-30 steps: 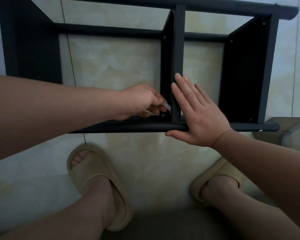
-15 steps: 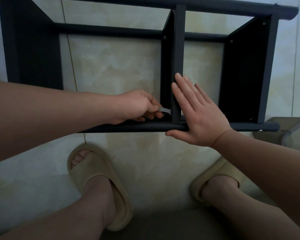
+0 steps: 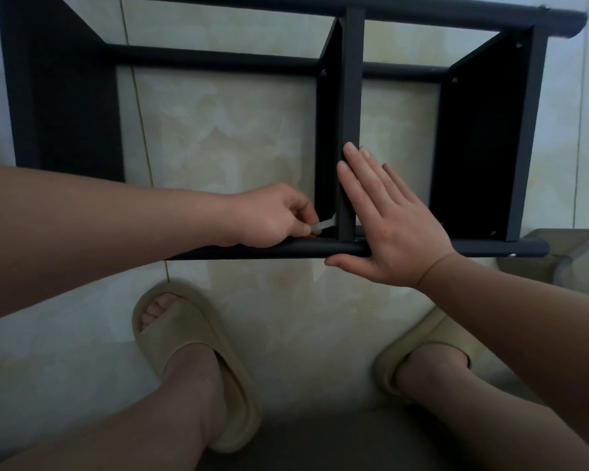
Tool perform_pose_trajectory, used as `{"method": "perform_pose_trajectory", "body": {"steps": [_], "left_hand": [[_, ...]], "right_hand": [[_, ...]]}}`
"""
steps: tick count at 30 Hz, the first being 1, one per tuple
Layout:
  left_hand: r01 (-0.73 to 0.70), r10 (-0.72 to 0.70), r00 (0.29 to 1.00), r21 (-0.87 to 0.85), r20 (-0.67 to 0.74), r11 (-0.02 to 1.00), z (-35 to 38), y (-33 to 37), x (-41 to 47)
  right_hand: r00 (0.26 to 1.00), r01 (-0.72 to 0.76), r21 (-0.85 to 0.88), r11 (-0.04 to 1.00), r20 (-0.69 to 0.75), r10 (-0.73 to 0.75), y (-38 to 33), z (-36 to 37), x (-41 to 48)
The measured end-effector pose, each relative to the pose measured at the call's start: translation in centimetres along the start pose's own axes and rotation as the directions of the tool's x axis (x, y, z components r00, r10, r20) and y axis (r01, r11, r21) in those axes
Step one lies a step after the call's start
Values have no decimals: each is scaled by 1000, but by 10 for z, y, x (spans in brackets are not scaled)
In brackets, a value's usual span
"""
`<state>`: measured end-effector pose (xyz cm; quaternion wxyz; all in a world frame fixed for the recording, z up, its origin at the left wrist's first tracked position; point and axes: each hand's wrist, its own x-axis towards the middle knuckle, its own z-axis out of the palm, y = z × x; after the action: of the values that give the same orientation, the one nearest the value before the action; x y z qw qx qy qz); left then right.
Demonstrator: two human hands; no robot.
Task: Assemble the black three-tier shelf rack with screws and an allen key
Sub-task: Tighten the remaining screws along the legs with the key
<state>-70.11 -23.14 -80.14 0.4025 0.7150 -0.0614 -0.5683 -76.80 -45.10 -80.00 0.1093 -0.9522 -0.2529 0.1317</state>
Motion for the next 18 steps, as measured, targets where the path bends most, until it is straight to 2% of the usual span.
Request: {"method": "perform_pose_trajectory", "body": {"steps": [5,11,18], "left_hand": [[-16,16,1000,56,9,998,0,2,2],[-58,38,995,214,97,975,-7,10,6],[-107,61,986,301,157,947,-8,16,10]], "right_hand": [[1000,1,5,1000,-8,-1,0,1,0],[1000,4,1,1000,-9,-4,0,1,0],[1000,1,5,1000,-9,-1,0,0,0]]}}
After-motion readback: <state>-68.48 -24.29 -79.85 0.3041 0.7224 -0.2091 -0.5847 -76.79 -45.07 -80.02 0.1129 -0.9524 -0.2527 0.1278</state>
